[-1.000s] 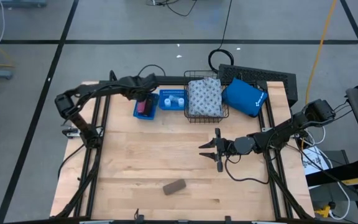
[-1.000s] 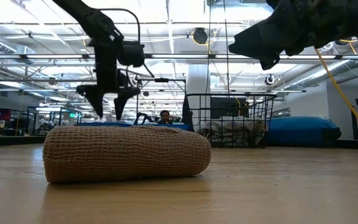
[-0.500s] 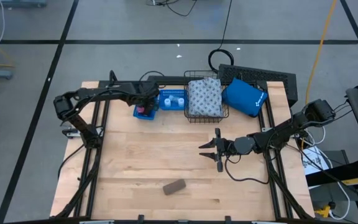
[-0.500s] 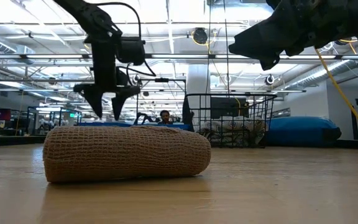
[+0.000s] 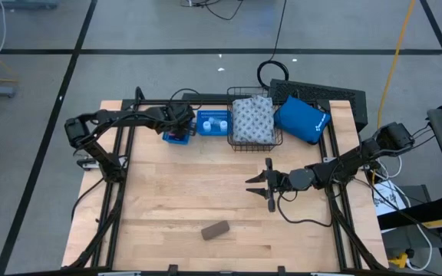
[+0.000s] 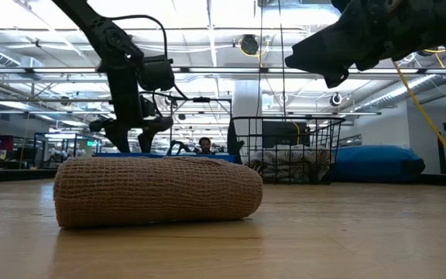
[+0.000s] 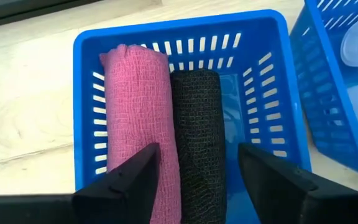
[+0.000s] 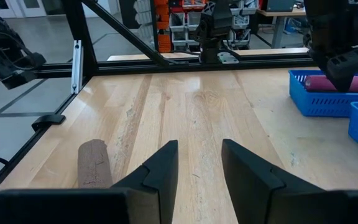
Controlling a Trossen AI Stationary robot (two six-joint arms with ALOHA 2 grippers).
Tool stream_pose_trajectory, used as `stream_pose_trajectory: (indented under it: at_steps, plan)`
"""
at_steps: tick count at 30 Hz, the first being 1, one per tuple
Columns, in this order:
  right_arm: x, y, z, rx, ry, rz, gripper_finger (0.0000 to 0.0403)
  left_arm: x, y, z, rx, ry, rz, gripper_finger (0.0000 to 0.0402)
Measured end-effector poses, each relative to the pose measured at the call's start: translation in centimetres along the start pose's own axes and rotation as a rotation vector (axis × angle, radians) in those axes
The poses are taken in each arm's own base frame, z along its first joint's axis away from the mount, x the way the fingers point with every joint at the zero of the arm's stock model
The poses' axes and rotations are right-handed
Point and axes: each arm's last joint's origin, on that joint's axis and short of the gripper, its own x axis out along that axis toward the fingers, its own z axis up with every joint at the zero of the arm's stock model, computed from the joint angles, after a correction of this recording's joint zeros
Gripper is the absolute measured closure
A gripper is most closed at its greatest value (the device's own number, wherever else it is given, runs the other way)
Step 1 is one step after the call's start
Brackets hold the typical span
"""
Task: Pick & Place Medicine items
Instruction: Put the pink bandage into the left blue bin, then put the brown bandage into the left blue bin
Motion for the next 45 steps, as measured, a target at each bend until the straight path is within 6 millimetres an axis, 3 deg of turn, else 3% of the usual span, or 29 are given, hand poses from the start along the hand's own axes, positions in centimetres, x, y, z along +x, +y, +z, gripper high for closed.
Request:
stream_pose_trajectory:
  at_steps: [7,11,18,23,30,37,41,45]
  plan:
    - [0.0,0.0,0.0,0.000,0.000,0.000,0.0287,0.0,-0.3,0.1,0.022,-0.026,-0.014,0.0172]
    - [0.0,0.0,0.0,0.000,0.000,0.000,0.0287,-1.1,-0.3,0.8,0.073,-0.037,-0.050,0.0175]
    - [0.0,0.0,0.0,0.000,0.000,0.000,0.0287,-5.8,0.0,1.4,0.119,-0.147,-0.172,0.0183]
    - [0.0,0.0,0.0,-0.003,0.001,0.000,0.0287,-10.6,-0.3,-0.1,0.181,-0.251,-0.318,0.0177]
    - [0.0,0.0,0.0,-0.007,0.001,0.000,0.0287,-17.5,-2.7,-6.4,0.408,-0.338,-0.659,0.0176]
    - [0.0,0.0,0.0,-0.008,0.003,-0.001,0.0287,-24.3,-5.9,-15.7,0.743,-0.522,-1.123,0.0176]
    - [0.0,0.0,-0.1,-0.009,0.006,-0.001,0.0287,-25.6,-7.3,-21.3,0.839,-0.602,-1.199,0.0176]
    - [0.0,0.0,-0.1,-0.009,0.007,-0.002,0.0287,-25.4,-8.5,-23.7,0.929,-0.574,-1.100,0.0176]
